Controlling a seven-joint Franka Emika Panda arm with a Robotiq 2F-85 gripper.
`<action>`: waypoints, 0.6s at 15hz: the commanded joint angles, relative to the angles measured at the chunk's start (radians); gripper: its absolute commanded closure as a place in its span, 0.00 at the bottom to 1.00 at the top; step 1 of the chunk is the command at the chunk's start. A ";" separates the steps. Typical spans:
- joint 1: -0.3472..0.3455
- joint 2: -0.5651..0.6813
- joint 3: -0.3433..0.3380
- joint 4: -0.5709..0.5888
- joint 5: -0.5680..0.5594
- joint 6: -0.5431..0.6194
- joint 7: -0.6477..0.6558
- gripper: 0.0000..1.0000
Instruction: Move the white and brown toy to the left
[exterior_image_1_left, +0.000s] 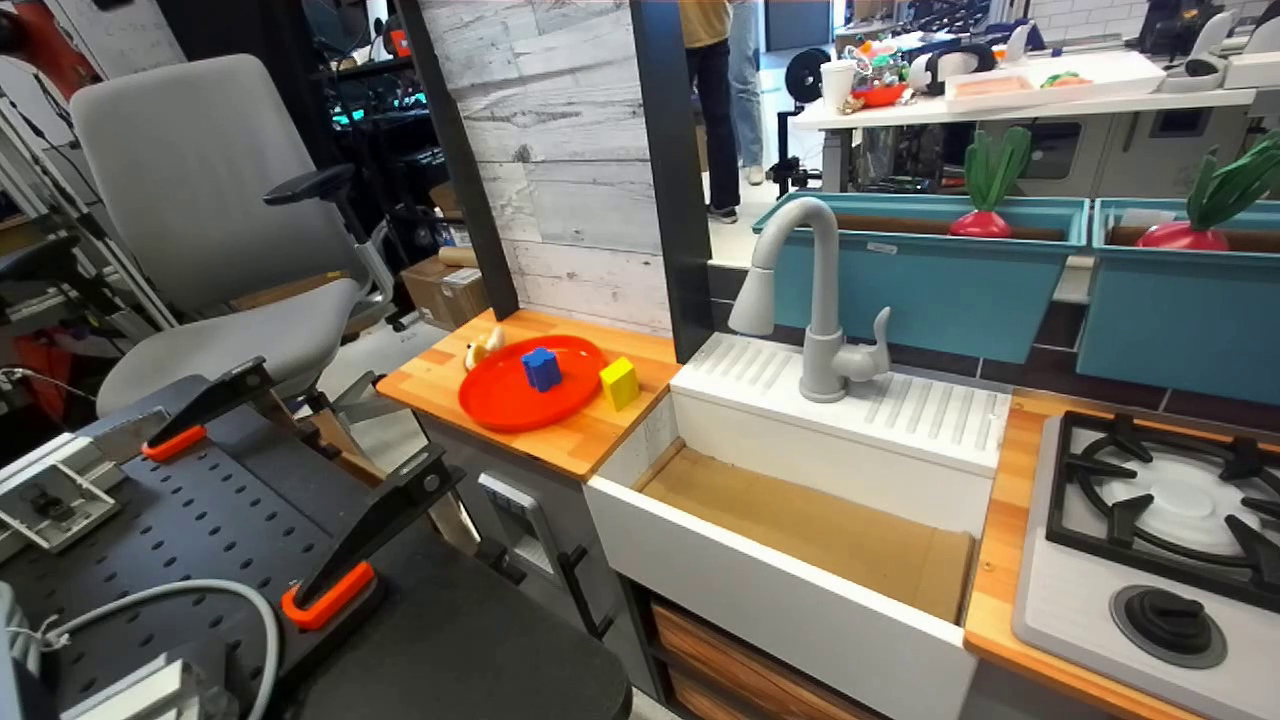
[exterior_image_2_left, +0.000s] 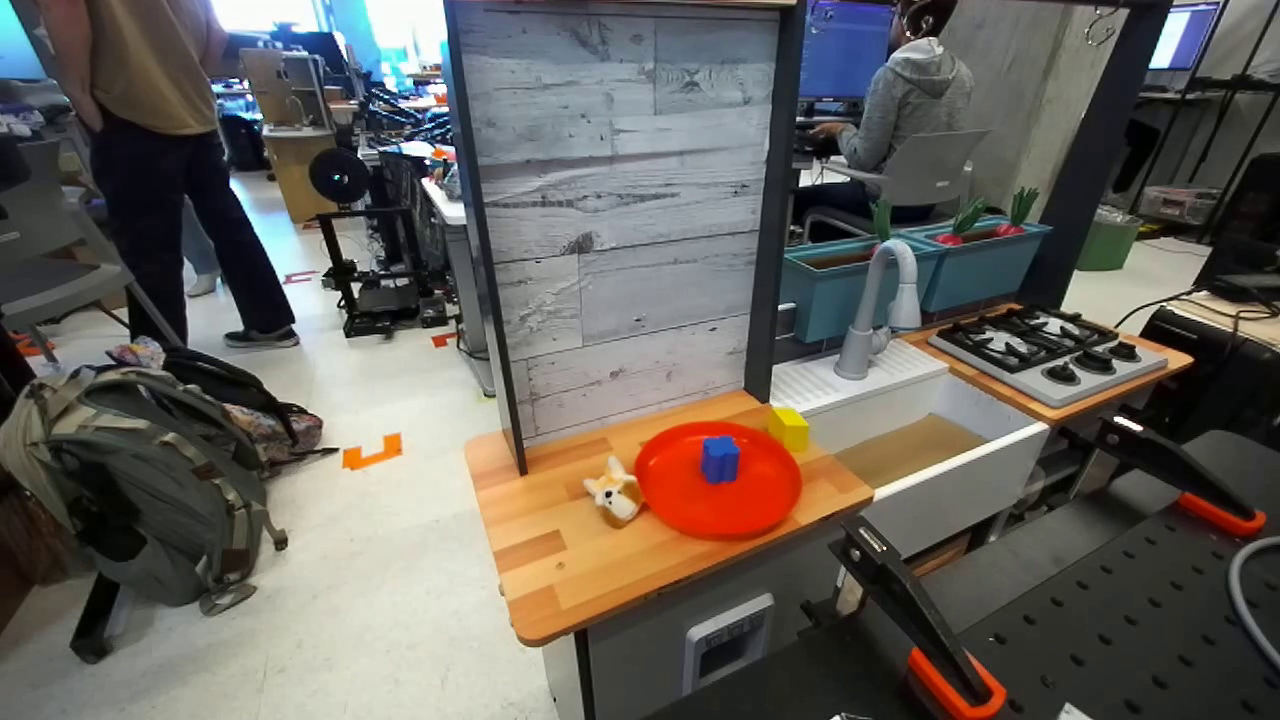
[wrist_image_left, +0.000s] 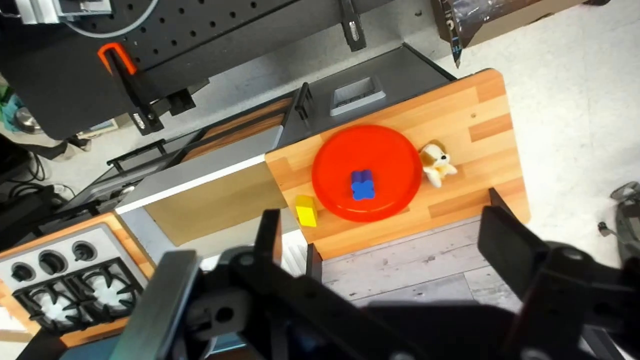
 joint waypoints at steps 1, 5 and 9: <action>-0.015 0.222 0.001 0.032 -0.084 0.207 0.075 0.00; -0.010 0.462 -0.047 0.072 -0.228 0.442 0.162 0.00; 0.063 0.679 -0.158 0.157 -0.273 0.572 0.175 0.00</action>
